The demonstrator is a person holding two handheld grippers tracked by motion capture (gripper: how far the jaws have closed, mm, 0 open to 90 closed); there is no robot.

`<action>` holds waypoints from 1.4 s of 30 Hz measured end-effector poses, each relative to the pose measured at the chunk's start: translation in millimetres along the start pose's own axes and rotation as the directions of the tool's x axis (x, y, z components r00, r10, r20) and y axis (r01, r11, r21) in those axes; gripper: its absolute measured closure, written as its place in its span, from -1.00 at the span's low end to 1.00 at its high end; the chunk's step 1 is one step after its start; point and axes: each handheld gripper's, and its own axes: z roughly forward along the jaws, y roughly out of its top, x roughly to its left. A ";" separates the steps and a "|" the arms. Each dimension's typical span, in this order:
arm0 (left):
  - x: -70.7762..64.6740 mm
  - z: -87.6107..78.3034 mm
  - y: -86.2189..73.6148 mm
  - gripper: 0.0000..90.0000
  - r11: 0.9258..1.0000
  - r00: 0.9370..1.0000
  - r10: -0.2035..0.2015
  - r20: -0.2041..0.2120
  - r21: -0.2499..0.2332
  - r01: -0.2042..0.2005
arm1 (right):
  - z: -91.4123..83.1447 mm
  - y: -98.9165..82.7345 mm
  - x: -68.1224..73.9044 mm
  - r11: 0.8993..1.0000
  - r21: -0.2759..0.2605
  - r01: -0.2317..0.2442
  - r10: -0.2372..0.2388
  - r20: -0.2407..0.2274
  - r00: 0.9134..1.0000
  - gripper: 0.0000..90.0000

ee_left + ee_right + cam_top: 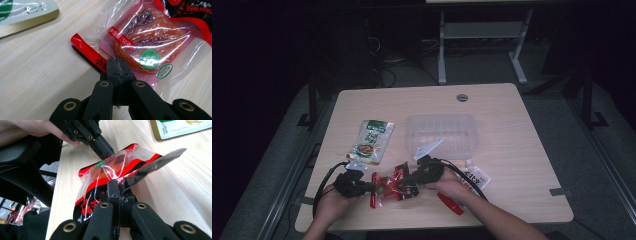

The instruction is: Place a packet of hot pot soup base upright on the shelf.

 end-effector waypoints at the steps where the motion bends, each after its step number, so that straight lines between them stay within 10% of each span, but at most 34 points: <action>1: -1.0 -0.5 0.0 1.00 1.000 1.000 0.006 -0.004 0.002 -0.006 | -0.5 0.0 -0.2 1.000 -0.001 0.001 -0.001 -0.004 1.000 0.99; 15: -0.9 -11.0 -1.0 0.99 0.997 0.999 0.003 0.036 -0.071 0.000 | -20.4 5.4 3.6 0.997 -0.069 0.020 -0.023 -0.051 0.998 1.00; 42: -4.2 -7.9 0.1 0.12 0.997 1.000 0.019 0.020 -0.081 -0.018 | -84.5 16.7 14.9 0.981 -0.177 0.084 -0.091 -0.031 0.995 1.00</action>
